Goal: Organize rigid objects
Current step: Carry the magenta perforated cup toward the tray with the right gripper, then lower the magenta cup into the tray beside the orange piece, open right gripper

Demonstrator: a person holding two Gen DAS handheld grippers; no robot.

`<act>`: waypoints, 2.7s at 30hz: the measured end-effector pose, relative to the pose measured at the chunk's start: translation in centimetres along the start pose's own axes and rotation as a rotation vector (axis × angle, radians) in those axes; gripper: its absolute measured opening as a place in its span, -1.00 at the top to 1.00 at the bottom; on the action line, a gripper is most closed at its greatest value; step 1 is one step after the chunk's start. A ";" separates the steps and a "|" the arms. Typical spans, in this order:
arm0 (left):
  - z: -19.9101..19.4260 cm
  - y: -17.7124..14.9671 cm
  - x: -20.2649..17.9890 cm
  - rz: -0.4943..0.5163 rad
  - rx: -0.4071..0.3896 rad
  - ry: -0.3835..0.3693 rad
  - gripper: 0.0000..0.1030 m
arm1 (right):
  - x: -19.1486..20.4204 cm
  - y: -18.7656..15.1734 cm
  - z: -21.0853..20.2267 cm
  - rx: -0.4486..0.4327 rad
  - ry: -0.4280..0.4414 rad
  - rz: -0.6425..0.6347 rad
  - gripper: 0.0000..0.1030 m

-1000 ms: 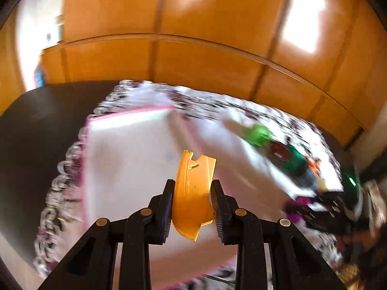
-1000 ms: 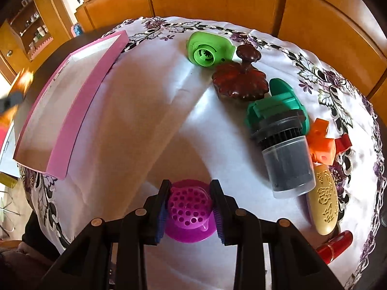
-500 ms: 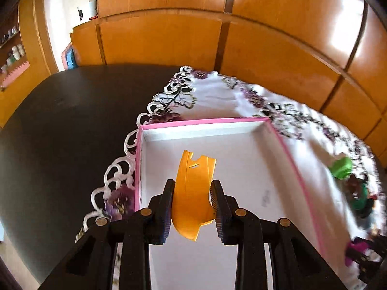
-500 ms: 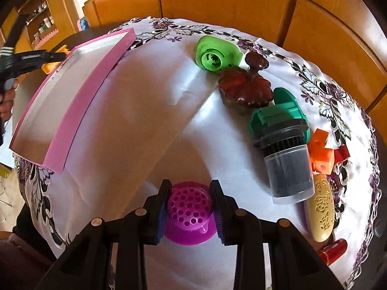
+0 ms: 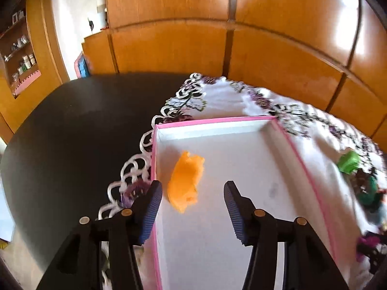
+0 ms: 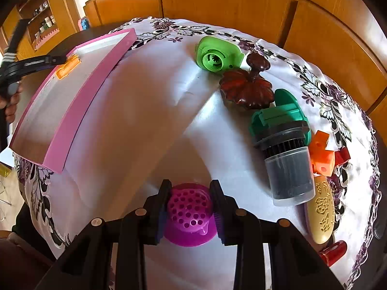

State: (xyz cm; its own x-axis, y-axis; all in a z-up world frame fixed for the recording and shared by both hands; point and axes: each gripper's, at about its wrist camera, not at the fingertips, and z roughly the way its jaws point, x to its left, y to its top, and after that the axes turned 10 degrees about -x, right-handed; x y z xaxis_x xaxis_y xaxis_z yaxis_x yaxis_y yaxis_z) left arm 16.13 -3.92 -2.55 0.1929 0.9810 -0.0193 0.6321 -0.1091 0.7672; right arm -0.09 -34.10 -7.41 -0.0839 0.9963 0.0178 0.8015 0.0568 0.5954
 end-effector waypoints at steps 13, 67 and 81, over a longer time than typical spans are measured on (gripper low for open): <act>-8.8 -5.3 -5.6 0.052 -0.047 -0.131 -0.05 | 0.7 0.0 0.0 -0.007 -0.029 -0.034 0.38; -11.2 -8.9 3.9 -0.101 -0.016 0.019 -0.05 | 20.9 17.9 11.7 -0.023 0.064 -0.147 0.39; -11.4 -9.0 4.0 -0.108 -0.018 0.032 -0.10 | 21.5 17.3 10.9 -0.001 0.138 -0.099 0.12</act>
State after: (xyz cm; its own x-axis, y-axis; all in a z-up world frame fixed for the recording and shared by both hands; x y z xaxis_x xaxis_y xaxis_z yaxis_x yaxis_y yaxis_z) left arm 2.61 2.86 -2.25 0.0999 0.9916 -0.0819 0.6345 -0.0001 0.7729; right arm 18.45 -11.04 -5.49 -0.2430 0.9676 0.0686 0.7844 0.1544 0.6007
